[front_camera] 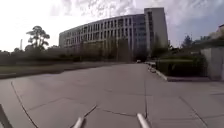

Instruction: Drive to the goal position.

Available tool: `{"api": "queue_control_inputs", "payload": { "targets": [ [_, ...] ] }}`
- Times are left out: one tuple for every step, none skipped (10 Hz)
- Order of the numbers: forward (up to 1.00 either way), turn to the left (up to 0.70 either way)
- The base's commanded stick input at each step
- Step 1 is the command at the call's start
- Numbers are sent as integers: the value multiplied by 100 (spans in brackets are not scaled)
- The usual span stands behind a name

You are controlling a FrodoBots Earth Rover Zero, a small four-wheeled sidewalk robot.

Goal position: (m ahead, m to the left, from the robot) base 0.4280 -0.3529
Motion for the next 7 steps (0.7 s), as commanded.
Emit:
{"api": "queue_control_inputs", "payload": {
  "targets": [
    [70,0],
    [70,0],
    [70,0],
    [70,0],
    [70,0],
    [70,0],
    [70,0]
  ]
}}
